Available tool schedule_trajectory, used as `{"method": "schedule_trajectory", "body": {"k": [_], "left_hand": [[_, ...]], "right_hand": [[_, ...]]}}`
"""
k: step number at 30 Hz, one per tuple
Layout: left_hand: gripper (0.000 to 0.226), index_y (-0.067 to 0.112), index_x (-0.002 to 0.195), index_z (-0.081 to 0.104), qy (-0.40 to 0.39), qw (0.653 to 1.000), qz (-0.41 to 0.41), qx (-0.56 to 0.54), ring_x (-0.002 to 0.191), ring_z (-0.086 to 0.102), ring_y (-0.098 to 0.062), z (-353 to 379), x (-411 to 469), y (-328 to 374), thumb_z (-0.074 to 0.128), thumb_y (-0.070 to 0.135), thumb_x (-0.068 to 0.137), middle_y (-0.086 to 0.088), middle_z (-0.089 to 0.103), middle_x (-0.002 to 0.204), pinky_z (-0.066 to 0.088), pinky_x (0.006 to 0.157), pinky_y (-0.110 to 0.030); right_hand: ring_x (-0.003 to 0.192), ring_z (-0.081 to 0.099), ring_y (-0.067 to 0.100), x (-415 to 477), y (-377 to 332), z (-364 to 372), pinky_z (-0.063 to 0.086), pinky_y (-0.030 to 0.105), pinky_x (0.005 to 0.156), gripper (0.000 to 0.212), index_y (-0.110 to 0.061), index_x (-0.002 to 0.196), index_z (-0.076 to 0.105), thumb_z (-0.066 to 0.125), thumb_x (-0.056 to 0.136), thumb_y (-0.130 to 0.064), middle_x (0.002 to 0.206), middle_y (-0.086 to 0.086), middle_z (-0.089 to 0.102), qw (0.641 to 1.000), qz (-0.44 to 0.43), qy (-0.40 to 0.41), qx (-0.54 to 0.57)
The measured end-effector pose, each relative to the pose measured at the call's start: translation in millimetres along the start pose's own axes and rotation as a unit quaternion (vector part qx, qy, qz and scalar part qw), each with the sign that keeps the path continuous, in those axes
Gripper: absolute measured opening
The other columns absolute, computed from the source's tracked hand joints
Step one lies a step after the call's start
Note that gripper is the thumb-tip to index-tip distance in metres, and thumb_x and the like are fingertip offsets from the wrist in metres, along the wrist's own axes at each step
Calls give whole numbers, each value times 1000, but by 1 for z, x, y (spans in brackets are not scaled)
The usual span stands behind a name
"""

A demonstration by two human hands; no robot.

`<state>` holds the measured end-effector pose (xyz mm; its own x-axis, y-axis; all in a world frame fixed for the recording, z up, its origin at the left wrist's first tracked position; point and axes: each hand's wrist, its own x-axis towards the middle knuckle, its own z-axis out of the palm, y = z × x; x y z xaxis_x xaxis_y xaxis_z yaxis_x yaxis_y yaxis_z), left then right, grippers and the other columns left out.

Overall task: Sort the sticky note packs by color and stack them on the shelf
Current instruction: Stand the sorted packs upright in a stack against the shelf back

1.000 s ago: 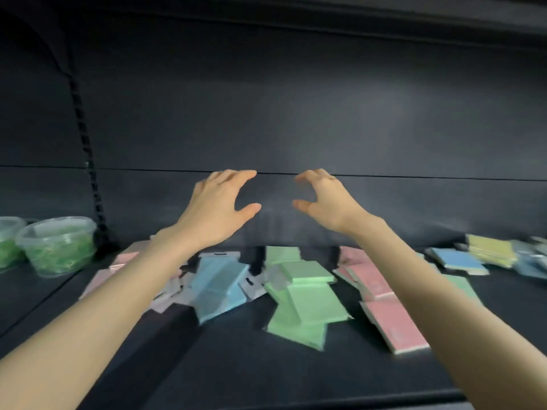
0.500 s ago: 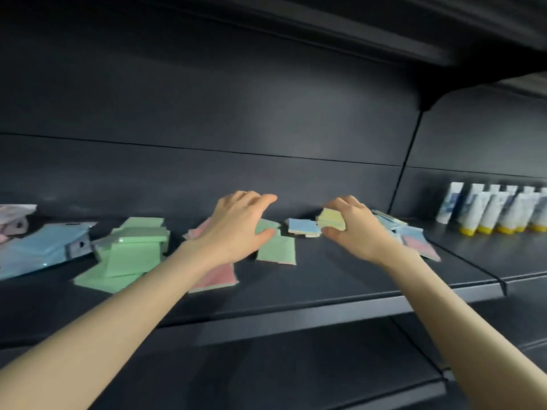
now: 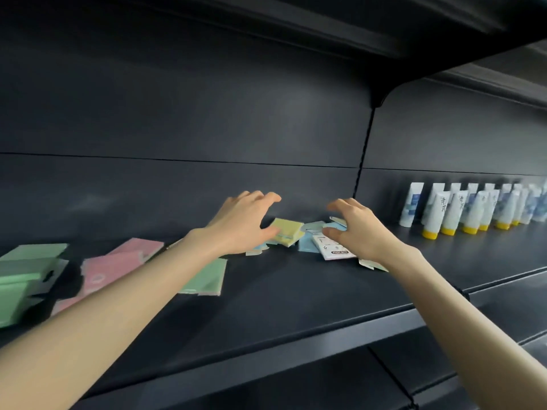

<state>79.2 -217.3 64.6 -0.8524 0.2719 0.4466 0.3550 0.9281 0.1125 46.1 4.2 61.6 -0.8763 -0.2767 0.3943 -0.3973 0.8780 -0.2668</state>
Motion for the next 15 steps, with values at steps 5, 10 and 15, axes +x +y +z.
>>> {"method": "schedule_trajectory", "body": {"k": [5,10,15], "left_hand": [[53,24,140,34,-45,998,-21,-37,123,41,-21,43,54,-10,52,39,92,0,48,129,35,96,-35],[54,24,139,36,-71,996,-8,-50,120,43,-20,77,111,-4,52,43,91,0,50,126,38,93,-35],[56,23,138,38,-107,992,-2,-71,123,42,-20,107,146,13,54,48,89,1,49,131,38,99,-37]], "right_hand": [[123,44,24,42,45,21,40,37,100,49,-16,133,45,61,89,-29,130,6,47,999,13,-39,6],[120,44,27,82,92,27,33,28,91,48,-16,133,46,61,89,-28,126,8,48,998,40,-55,7],[119,46,26,106,133,37,35,28,90,48,-16,133,47,62,89,-30,128,8,49,996,58,-67,10]]}}
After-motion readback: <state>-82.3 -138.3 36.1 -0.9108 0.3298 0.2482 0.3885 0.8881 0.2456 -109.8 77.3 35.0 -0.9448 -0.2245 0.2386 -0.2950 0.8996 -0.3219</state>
